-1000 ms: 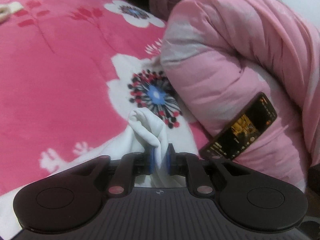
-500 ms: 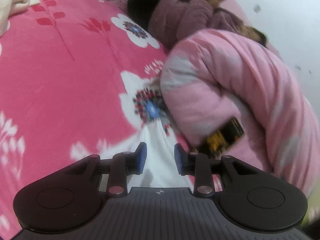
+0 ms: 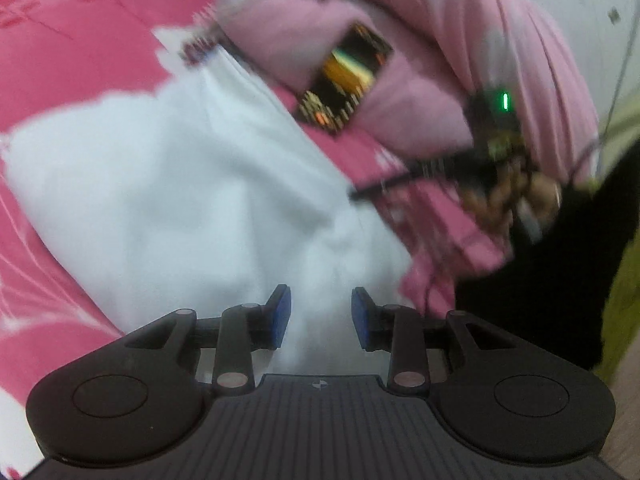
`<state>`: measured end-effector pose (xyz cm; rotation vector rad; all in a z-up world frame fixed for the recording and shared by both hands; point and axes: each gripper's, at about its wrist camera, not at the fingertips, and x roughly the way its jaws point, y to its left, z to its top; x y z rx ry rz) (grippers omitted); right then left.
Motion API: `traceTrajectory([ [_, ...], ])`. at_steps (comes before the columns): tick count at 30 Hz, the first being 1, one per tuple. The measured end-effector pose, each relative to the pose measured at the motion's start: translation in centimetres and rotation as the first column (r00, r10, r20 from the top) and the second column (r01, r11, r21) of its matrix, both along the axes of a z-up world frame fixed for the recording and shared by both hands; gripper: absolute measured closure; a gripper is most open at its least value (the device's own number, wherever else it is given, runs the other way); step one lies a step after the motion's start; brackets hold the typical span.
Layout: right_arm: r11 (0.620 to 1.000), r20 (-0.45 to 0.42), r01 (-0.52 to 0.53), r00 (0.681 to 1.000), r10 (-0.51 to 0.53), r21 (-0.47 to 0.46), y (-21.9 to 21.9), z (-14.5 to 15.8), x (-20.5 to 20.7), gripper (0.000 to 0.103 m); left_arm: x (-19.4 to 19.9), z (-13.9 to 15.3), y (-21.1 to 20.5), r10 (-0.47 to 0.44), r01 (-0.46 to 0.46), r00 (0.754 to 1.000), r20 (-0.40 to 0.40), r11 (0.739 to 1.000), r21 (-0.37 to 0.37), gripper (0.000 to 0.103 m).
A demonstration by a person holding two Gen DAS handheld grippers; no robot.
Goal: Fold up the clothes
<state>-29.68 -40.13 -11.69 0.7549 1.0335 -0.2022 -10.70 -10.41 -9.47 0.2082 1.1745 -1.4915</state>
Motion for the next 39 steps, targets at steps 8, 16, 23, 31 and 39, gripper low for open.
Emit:
traceTrajectory([
  [8,0.974,0.060,-0.168,0.982,0.179,-0.154,2.3,4.3,0.7,0.086,-4.0,-4.1,2.1,-0.123,0.169,0.966,-0.226,0.966,0.195,0.068],
  [16,0.693,0.122,-0.701,0.683,0.721,-0.168,10.1,5.4,4.0,0.085,-7.7,-5.7,3.7,-0.010,0.031,0.997,-0.083,0.965,0.261,0.068],
  [23,0.286,0.074,-0.921,0.277,0.958,-0.263,16.9,5.7,5.5,0.085,-9.3,-4.0,1.7,0.029,-0.063,0.976,0.217,0.986,0.153,0.068],
  [31,0.045,0.011,-0.928,0.044,0.999,-0.370,19.7,5.6,4.0,0.075,-10.8,-4.6,0.2,0.030,-0.103,0.929,0.368,0.978,0.180,0.069],
  [39,-0.061,-0.051,-0.891,-0.043,0.998,-0.450,20.9,5.0,2.3,0.074,-10.3,-4.5,-0.8,0.063,-0.141,0.918,0.392,0.974,0.176,0.069],
])
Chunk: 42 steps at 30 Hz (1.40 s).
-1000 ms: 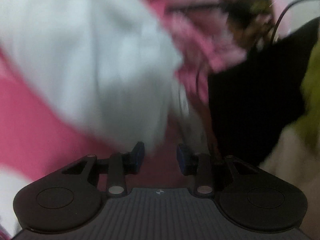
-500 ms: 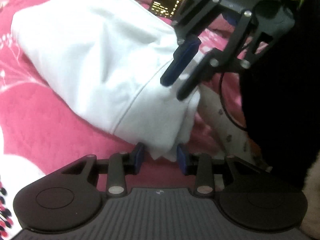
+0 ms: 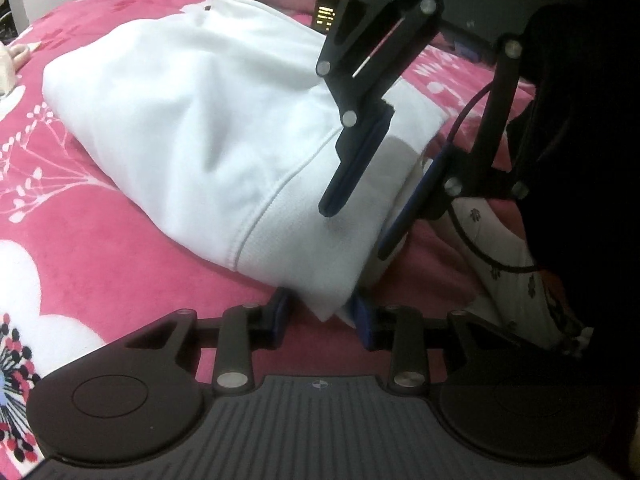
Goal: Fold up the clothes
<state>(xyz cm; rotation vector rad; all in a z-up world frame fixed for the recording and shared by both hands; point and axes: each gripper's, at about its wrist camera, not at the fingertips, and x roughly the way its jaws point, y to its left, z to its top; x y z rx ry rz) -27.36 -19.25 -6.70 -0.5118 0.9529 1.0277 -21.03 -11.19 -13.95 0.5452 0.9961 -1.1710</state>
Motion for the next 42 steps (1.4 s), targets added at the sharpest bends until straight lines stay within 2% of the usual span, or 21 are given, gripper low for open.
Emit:
traceTrajectory([
  [7,0.992,0.091,-0.074,0.992,0.084,-0.101,1.0,-1.3,-1.6,0.075,1.1,0.0,-0.8,0.022,-0.022,1.000,0.003,1.000,-0.006,0.069],
  [11,0.988,0.142,-0.079,0.985,0.097,-0.131,1.4,-1.7,-2.0,0.079,1.7,0.0,-1.3,0.026,-0.026,1.000,0.006,1.000,-0.007,0.069],
  [13,0.991,0.149,-0.060,0.986,0.078,-0.120,1.3,-1.5,-1.8,0.090,2.0,0.0,-1.6,0.025,-0.025,1.000,0.009,1.000,-0.009,0.069],
  [17,0.997,0.152,-0.006,0.988,0.017,-0.078,0.9,-0.7,-1.5,0.098,2.6,0.1,-1.9,0.022,-0.021,1.000,0.010,1.000,-0.021,0.069],
  [22,0.998,0.119,0.066,0.991,-0.064,-0.017,0.5,-0.4,-0.8,0.101,3.5,0.2,-2.3,0.040,-0.040,0.999,0.012,0.999,-0.035,0.069],
  [27,0.990,0.050,0.134,0.989,-0.136,0.048,0.0,0.1,-0.1,0.101,4.4,0.4,-2.5,0.070,-0.069,0.997,0.022,0.997,-0.047,0.070],
  [32,0.986,0.035,0.157,0.987,-0.160,0.057,-0.1,0.2,-0.1,0.101,5.1,0.8,-2.7,0.085,-0.082,0.996,0.036,0.994,-0.068,0.071],
  [37,0.985,0.036,0.164,0.985,-0.166,0.061,0.1,0.1,-0.1,0.101,6.6,0.8,-0.7,0.112,-0.107,0.992,0.059,0.990,-0.090,0.091],
  [40,0.984,0.045,0.168,0.984,-0.171,0.060,0.0,0.1,-0.2,0.101,6.1,0.3,-0.8,0.101,-0.094,0.992,0.071,0.992,-0.088,0.093],
  [42,0.985,0.052,0.164,0.985,-0.167,0.057,0.1,0.0,-0.3,0.101,3.9,-0.3,-0.2,0.077,-0.071,0.994,0.080,0.995,-0.071,0.093],
])
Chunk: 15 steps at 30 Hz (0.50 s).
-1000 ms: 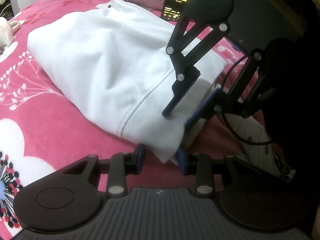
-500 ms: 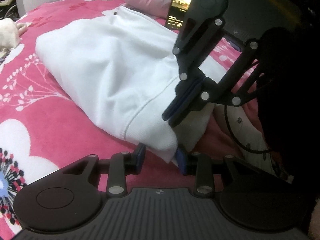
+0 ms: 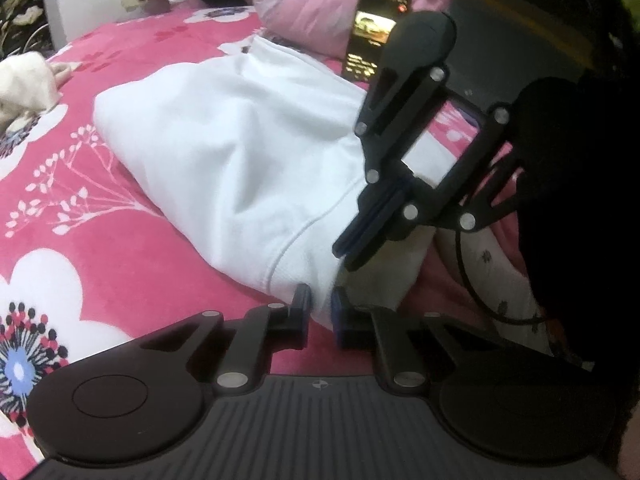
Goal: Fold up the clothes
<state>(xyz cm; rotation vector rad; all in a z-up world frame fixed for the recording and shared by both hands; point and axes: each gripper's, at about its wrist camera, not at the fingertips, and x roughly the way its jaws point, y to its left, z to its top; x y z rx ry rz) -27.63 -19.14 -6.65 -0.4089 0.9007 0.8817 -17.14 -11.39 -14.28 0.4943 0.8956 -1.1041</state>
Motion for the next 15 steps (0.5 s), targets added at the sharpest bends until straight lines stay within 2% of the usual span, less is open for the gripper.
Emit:
traceTrajectory([
  [4,1.000,0.014,-0.020,1.000,0.020,-0.015,0.4,-0.2,-0.1,0.101,-1.5,-0.8,0.5,-0.064,0.062,0.998,0.015,0.995,0.076,0.089],
  [7,1.000,0.020,-0.025,0.999,0.025,-0.016,0.6,-0.2,-0.2,0.101,-1.6,-1.0,0.1,-0.067,0.065,0.998,0.021,0.994,0.091,0.089],
  [15,1.000,0.027,-0.016,1.000,0.017,-0.016,0.4,0.0,-0.3,0.101,0.1,-0.4,0.9,0.036,-0.035,0.999,-0.007,0.998,0.057,0.091],
])
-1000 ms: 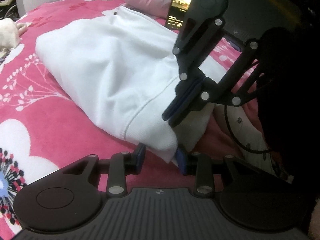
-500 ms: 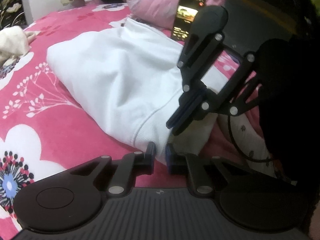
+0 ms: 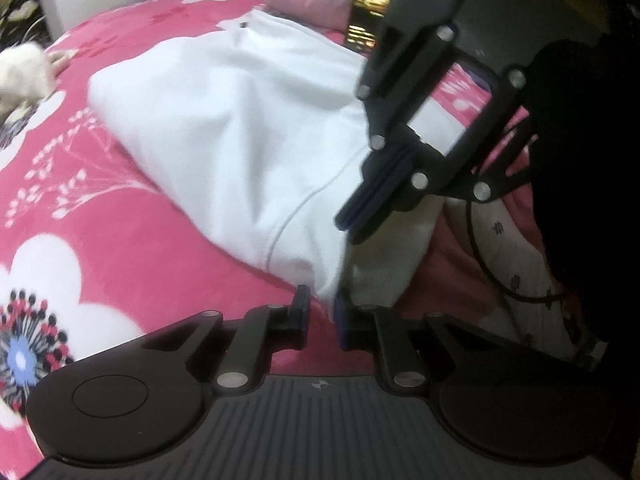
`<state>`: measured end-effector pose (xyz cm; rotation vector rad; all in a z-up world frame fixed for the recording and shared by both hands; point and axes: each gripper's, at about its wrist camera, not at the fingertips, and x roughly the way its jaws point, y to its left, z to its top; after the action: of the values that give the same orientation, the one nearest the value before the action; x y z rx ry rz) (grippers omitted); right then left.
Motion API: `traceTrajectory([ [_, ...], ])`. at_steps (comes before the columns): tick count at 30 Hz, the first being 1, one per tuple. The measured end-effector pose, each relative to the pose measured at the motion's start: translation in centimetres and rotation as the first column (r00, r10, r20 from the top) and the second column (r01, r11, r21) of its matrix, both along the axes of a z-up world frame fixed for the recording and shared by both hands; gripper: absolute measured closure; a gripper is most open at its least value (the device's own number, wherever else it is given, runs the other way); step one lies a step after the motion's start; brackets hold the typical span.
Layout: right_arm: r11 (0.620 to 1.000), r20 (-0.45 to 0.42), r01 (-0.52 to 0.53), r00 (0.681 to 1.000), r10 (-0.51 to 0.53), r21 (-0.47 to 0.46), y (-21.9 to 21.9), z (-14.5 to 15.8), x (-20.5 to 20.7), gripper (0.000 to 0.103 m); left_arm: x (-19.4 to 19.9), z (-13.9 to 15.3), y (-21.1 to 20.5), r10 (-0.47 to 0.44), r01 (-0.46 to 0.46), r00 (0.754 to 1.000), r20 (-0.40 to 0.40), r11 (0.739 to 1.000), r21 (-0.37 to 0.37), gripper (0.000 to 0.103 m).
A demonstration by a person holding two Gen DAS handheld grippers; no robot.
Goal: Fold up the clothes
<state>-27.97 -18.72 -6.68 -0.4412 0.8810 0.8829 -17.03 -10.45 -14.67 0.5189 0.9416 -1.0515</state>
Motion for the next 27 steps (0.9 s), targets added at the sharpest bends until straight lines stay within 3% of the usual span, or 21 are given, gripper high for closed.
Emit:
traceTrajectory([
  [6,1.000,0.003,0.011,1.000,-0.011,0.010,0.0,0.1,0.1,0.101,-1.3,0.0,0.3,-0.015,0.015,1.000,0.014,1.000,0.010,0.091],
  [9,1.000,0.005,0.017,1.000,-0.017,0.008,0.1,0.0,0.3,0.101,-2.1,0.3,0.4,-0.030,0.030,1.000,0.009,1.000,-0.001,0.099],
  [13,1.000,0.003,0.018,1.000,-0.017,-0.009,0.3,-0.5,0.4,0.100,-2.4,0.3,0.4,-0.101,0.101,0.994,0.036,0.995,0.009,0.102],
  [27,0.997,-0.135,-0.058,0.989,0.064,0.049,-0.4,0.3,0.0,0.101,-3.9,1.0,1.5,-0.240,0.240,0.971,-0.005,0.970,-0.050,0.103],
])
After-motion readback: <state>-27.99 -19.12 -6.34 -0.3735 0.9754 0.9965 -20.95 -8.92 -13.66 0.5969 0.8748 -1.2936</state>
